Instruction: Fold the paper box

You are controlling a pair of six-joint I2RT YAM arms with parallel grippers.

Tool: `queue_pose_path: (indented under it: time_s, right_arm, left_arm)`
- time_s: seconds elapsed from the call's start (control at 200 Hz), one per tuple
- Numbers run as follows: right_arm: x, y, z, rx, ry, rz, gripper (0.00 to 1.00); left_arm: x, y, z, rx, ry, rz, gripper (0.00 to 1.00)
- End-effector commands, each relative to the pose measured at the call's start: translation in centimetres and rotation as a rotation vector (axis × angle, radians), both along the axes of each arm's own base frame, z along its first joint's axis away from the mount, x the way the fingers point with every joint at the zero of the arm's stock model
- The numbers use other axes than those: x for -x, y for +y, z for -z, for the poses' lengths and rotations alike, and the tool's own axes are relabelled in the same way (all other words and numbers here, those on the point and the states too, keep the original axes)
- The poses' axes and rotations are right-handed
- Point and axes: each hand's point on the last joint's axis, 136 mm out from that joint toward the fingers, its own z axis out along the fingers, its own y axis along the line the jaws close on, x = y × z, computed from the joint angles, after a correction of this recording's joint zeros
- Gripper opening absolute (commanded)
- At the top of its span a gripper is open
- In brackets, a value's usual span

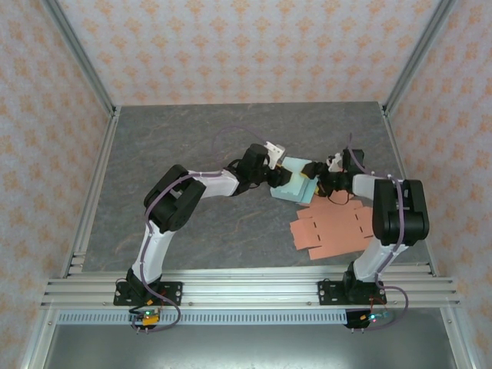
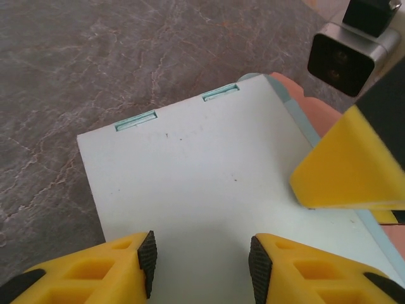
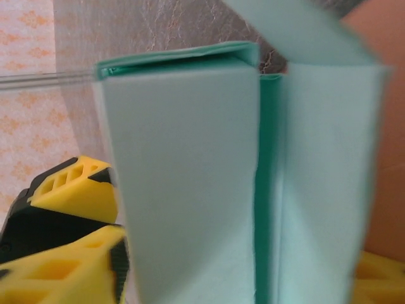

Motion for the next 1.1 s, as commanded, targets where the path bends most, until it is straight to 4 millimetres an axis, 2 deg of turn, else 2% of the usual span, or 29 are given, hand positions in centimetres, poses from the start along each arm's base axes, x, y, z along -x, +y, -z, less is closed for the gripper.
queue_pose_path:
  time_s: [0.0, 0.095, 0.19, 0.39, 0.511, 0.626, 0.666, 0.696, 0.796, 0.956, 1.096]
  right_arm:
    - [-0.9, 0.6, -1.5, -0.014, -0.069, -0.041, 0.56]
    - [-0.9, 0.7, -1.9, 0.005, -0.076, -0.06, 0.49]
    - [-1.0, 1.4, -2.1, 0.012, -0.083, -0.099, 0.49]
    - [-2.3, 2.9, -2.6, 0.003, -0.101, -0.107, 0.53]
    - [-2.8, 2.9, -3.6, 0.021, -0.113, -0.106, 0.53]
    - [-2.5, 3.5, -4.3, 0.096, -0.121, -0.185, 0.49]
    - [-2.3, 3.8, -4.6, 0.127, -0.124, -0.213, 0.48]
    - [-2.3, 4.0, -4.8, 0.147, -0.129, -0.232, 0.47]
    - [-2.1, 5.3, -6.0, 0.218, -0.16, -0.302, 0.46]
    - [-1.6, 7.1, -7.0, 0.378, -0.207, -0.46, 0.44]
    - [-1.8, 7.8, -7.8, 0.511, -0.245, -0.55, 0.43]
  left_arm:
    - [0.7, 1.1, 2.5, -0.006, 0.077, -0.028, 0.46]
    - [-0.2, 2.8, 1.5, 0.014, 0.067, -0.075, 0.46]
    - [-0.6, 3.8, 0.9, 0.021, 0.064, -0.094, 0.47]
    - [-0.4, 4.5, 1.1, 0.031, 0.073, -0.114, 0.47]
    - [-1.0, 6.2, -0.4, 0.065, 0.057, -0.171, 0.47]
    - [-1.9, 9.4, -3.8, 0.122, 0.021, -0.244, 0.48]
    - [-2.2, 11.1, -4.9, 0.13, 0.007, -0.275, 0.49]
    - [-2.4, 12.7, -6.7, 0.147, -0.021, -0.314, 0.5]
    - [-2.5, 17.1, -9.2, 0.137, -0.057, -0.389, 0.53]
    - [-2.7, 21.2, -10.4, 0.058, -0.09, -0.466, 0.54]
    - [-3.0, 22.7, -11.4, 0.131, -0.078, -0.537, 0.56]
